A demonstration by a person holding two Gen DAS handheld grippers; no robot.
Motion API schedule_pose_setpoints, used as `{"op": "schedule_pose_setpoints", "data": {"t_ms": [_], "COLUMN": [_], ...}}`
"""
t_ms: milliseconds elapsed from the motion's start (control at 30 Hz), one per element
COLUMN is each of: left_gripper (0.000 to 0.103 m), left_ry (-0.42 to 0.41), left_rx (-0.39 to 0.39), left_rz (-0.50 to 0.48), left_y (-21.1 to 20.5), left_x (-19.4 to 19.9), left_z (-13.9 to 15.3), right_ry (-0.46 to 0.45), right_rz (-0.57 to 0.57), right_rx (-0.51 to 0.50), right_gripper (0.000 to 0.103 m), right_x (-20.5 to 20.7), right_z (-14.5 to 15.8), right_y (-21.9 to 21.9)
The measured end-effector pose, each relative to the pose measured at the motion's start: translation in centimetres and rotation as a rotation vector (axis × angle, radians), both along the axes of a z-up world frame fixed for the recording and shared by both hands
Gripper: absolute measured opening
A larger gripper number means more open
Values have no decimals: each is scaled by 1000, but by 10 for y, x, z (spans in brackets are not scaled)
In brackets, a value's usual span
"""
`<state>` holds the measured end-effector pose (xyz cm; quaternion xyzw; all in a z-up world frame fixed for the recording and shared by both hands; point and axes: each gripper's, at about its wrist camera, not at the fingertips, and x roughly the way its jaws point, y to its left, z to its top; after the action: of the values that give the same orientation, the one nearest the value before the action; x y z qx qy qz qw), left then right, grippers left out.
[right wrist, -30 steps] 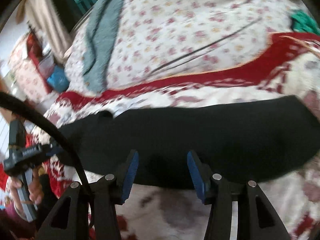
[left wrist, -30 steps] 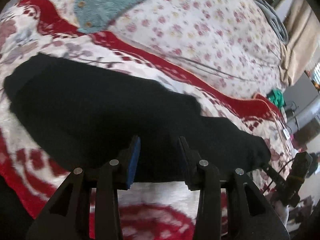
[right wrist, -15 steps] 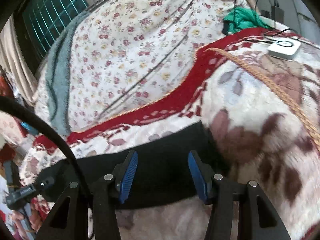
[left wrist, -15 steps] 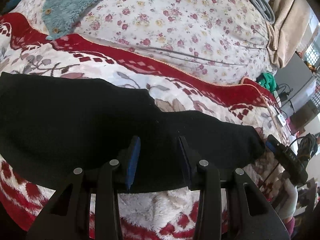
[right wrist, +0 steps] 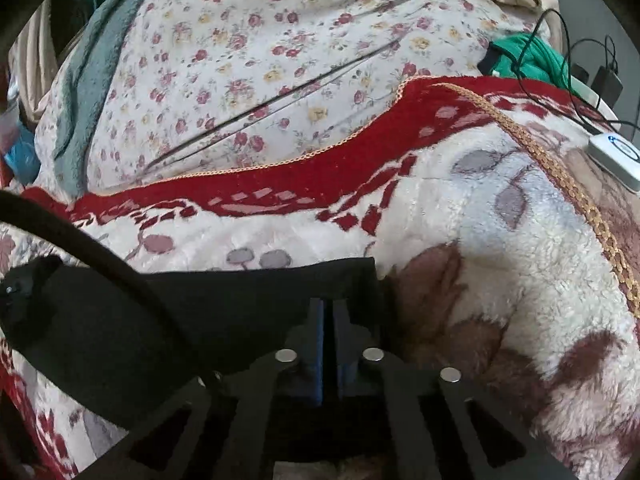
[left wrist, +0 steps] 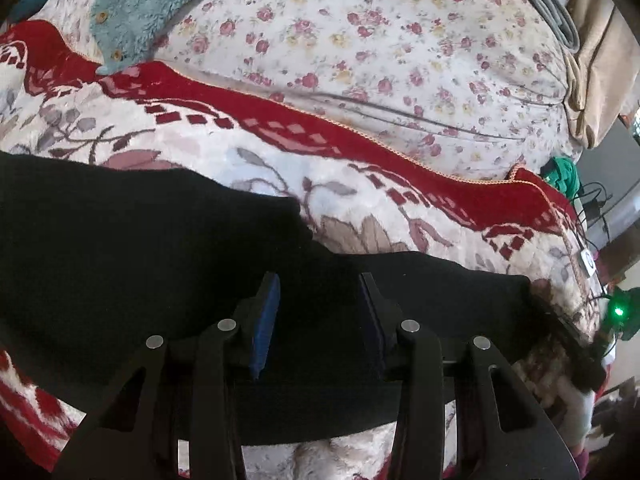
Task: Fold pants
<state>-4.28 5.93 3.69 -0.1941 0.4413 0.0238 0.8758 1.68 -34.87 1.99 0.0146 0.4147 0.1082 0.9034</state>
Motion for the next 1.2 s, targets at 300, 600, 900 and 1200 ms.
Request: {"op": "schedule_pose_setpoints", "data": {"t_ms": [300,600,900,1200], "left_gripper": [39,39,39,58], "left_ry": [-27,-16,-95,-108], "left_rx": [73,74,9,-57], "left_rz": [-21,-65,-28,219], "left_y": [-10,-10,31,152], "left_x": [7,24,-31,-118], "left_z": [-9,-8,28,37], "right_ry": [-43,-116,-98,-50], "right_rz": [-82,-50,176,456], "right_rx": [61,318,363,379], "right_gripper": [4,42,45,47], "right_x": [-14,-42,-60,-76], "right_z": [9,42,51,43], "right_y": [-18,-2,76,180]}}
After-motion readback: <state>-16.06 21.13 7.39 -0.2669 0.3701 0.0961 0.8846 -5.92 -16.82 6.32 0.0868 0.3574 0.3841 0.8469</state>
